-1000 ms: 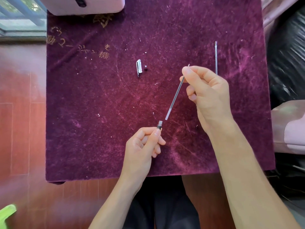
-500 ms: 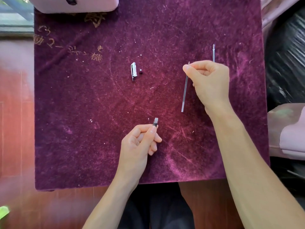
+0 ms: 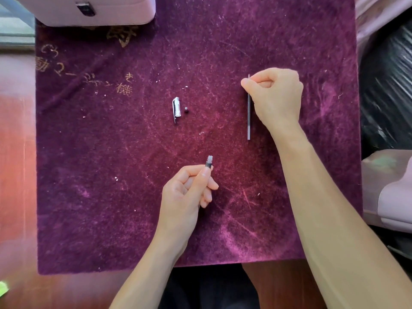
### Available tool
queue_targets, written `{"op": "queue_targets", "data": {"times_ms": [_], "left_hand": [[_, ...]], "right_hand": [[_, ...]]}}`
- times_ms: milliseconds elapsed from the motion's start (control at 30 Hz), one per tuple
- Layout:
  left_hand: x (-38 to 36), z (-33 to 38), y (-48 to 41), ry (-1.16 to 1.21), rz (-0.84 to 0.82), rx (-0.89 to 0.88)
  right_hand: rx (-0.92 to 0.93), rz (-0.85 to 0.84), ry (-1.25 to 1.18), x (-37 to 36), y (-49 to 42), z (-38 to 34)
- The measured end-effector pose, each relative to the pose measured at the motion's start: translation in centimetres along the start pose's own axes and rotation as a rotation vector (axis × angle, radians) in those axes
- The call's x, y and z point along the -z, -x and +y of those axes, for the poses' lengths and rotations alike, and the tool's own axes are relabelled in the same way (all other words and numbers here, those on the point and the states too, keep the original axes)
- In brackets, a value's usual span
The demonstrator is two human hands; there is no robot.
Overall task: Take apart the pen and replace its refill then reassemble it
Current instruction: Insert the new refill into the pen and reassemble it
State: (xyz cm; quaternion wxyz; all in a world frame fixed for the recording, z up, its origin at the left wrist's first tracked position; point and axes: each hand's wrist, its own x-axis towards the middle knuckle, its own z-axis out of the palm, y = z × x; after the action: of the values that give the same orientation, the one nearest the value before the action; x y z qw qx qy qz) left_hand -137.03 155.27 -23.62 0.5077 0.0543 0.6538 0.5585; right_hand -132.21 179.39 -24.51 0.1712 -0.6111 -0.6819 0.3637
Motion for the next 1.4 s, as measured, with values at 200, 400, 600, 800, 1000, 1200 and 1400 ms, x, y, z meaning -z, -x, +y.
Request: {"op": "queue_targets", "data": {"times_ms": [200,400,600,800,1000,1200,1400], "left_hand": [[-0.3,0.4,-0.5,0.006,0.005,-0.006],[-0.4,0.3,-0.6,-0.009,0.008,-0.004],[-0.7,0.2,-0.7,-0.005,0.01,-0.006],[-1.1,0.1,-0.6,0.007,0.001,-0.016],[-1.5,-0.1,-0.5,0.01,-0.008,-0.012],[-1.9,-0.5,-0.4,0.015,-0.011,-0.009],[-1.9,-0.6,-0.4,0.013,-0.009,-0.012]], "right_hand": [[-0.007,-0.003,0.011,-0.1,-0.1,0.0],[0.004,-0.004,0.011,0.1,-0.1,0.0],[0.043,-0.003,-0.015,1.3,-0.3,0.3],[0.009,0.1,-0.051,4.5,-1.4,2.2],[-0.034,0.104,0.004,6.5,-2.6,3.8],[-0.041,0.072,0.028,6.2,-3.3,4.1],[-0.053,0.041,0.056,5.8,-3.5,4.0]]}}
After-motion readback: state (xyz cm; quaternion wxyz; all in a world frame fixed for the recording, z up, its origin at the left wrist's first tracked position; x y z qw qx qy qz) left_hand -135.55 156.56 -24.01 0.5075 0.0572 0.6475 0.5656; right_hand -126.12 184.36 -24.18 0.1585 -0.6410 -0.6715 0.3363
